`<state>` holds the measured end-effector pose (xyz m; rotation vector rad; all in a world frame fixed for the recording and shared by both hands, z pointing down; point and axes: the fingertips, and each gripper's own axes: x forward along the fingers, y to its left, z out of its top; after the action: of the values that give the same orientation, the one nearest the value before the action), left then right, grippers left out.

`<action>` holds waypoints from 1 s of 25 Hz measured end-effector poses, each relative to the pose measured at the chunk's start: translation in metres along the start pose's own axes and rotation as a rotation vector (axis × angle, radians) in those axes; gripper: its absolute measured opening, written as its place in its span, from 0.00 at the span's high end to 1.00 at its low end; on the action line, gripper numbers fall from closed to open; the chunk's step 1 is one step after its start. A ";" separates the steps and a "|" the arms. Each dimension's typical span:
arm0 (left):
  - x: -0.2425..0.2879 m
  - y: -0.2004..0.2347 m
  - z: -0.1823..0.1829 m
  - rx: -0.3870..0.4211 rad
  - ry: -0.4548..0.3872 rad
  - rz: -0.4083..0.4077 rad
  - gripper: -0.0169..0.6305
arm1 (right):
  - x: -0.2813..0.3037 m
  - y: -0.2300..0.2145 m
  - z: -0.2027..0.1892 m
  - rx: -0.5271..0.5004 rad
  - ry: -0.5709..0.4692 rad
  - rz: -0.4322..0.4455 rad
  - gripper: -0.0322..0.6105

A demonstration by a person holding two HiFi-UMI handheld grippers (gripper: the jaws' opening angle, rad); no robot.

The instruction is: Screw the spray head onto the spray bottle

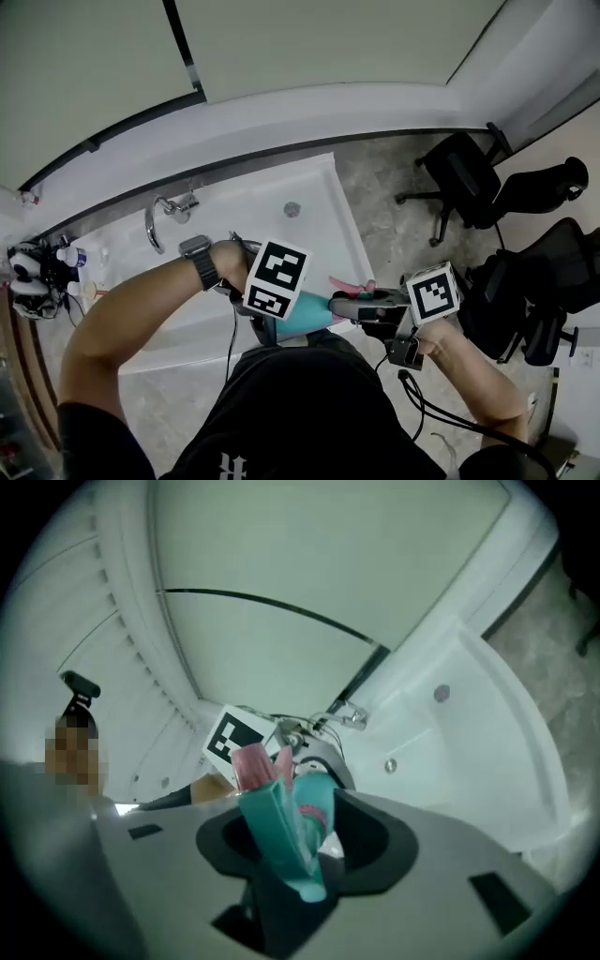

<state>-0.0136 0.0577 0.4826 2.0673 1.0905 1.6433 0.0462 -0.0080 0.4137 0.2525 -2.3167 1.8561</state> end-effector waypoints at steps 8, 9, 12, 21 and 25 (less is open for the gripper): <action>-0.027 -0.044 0.024 0.123 -0.248 -0.273 0.31 | -0.073 0.117 0.031 -1.025 -0.178 0.041 0.42; -0.034 -0.051 0.027 0.134 -0.285 -0.324 0.31 | -0.075 0.125 0.027 -1.250 -0.145 -0.077 0.42; -0.053 -0.070 0.033 0.154 -0.376 -0.470 0.31 | -0.068 0.112 0.007 -1.799 0.148 -0.431 0.42; -0.051 -0.095 0.043 0.198 -0.328 -0.538 0.31 | -0.023 0.101 -0.021 -2.494 0.518 -0.374 0.52; -0.046 -0.088 0.044 0.205 -0.278 -0.462 0.31 | -0.014 0.099 -0.028 -2.492 0.598 -0.326 0.69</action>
<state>-0.0093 0.0951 0.3807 1.8913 1.5387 1.0298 0.0377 0.0415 0.3225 -0.2486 -1.9729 -1.3961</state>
